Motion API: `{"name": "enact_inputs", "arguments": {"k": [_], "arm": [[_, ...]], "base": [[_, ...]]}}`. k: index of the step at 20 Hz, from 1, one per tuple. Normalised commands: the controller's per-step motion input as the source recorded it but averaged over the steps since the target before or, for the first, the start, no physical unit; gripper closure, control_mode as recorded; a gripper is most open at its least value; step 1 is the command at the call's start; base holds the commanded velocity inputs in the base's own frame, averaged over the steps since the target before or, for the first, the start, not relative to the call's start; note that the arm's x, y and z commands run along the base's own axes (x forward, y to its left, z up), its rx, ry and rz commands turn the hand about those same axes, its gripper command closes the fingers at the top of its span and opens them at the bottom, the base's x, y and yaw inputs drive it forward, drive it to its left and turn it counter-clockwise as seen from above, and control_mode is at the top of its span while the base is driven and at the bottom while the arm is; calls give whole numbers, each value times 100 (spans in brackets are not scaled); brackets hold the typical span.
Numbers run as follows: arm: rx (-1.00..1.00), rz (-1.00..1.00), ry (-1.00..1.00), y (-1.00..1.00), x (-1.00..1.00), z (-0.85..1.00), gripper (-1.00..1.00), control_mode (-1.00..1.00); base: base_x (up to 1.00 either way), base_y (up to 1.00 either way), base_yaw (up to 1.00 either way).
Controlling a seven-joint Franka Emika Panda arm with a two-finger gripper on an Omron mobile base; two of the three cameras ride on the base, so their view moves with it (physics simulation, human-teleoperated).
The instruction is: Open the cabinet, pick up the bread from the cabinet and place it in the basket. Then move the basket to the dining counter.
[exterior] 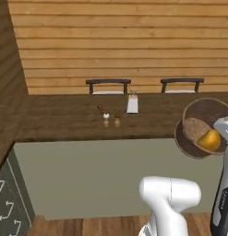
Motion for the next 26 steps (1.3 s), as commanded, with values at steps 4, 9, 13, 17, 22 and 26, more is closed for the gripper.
{"name": "enact_inputs", "arguments": {"k": [4,9,13,17,22,26], "arm": [[0,0,0,0,0,0,100,100],[0,0,0,0,0,0,100,100],[0,0,0,0,0,0,100,100],[0,0,0,0,0,0,100,100],[0,-11,16,-14,72,-9,100,-100],[0,-9,34,-28,100,-24,100,-100]], "base": [[81,-97,0],[99,-44,-6],[90,-7,-6],[68,0,-6],[15,0,-3],[0,0,0]]}}
